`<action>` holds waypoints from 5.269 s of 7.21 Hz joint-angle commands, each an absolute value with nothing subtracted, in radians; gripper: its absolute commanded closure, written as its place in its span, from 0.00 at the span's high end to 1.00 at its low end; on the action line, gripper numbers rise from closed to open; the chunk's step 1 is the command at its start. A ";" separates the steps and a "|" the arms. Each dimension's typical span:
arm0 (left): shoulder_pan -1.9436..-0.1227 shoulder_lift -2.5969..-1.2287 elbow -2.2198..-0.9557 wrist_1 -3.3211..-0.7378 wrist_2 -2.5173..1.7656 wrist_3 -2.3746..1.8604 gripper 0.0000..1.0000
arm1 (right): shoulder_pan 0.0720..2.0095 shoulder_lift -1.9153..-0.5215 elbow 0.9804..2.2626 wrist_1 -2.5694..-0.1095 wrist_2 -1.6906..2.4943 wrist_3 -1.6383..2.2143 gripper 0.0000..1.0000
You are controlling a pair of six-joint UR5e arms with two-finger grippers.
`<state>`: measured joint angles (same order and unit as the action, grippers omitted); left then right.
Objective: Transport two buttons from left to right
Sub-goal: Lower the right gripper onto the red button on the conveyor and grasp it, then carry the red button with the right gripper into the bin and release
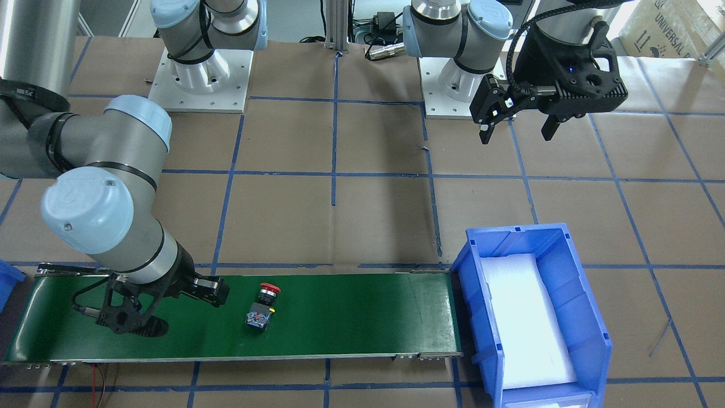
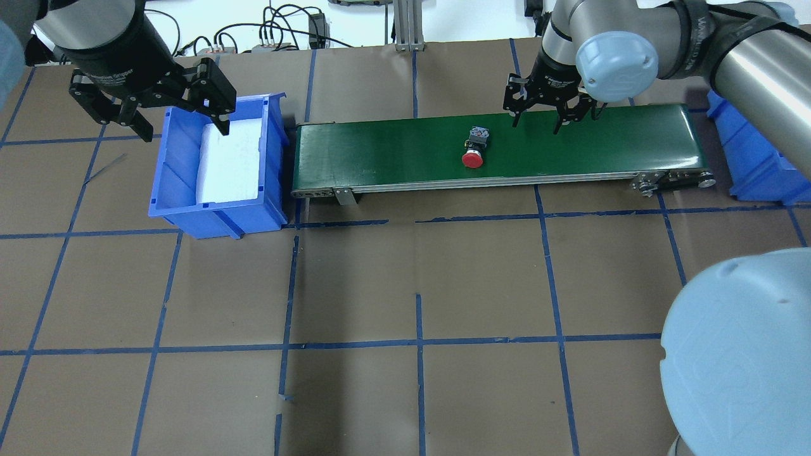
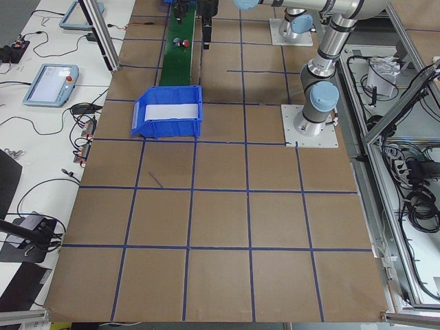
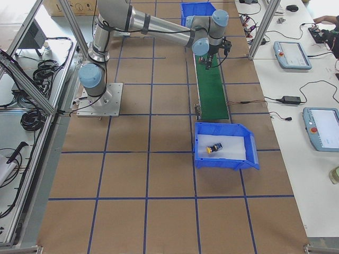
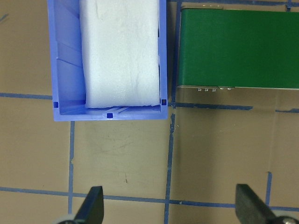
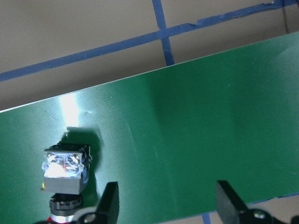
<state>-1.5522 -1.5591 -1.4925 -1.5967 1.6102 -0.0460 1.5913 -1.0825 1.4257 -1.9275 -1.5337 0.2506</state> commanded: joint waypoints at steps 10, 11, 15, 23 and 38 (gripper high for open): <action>-1.549 -1.549 -1.488 -1.595 1.614 -0.052 1.00 | 1.672 -0.957 1.321 -1.968 -1.598 0.318 0.79; -1.549 -1.552 -1.488 -1.595 1.614 -0.051 1.00 | 1.671 -0.957 1.330 -1.976 -1.598 0.313 0.79; -1.551 -1.557 -1.493 -1.597 1.612 -0.052 1.00 | 1.660 -0.965 1.374 -1.967 -1.601 0.220 0.42; -1.551 -1.571 -1.489 -1.589 1.612 -0.049 1.00 | 1.203 -1.066 1.281 -1.793 -1.600 -0.572 0.08; -1.552 -1.577 -1.489 -1.591 1.603 -0.046 1.00 | 0.982 -0.643 0.807 -1.818 -1.548 -0.900 0.08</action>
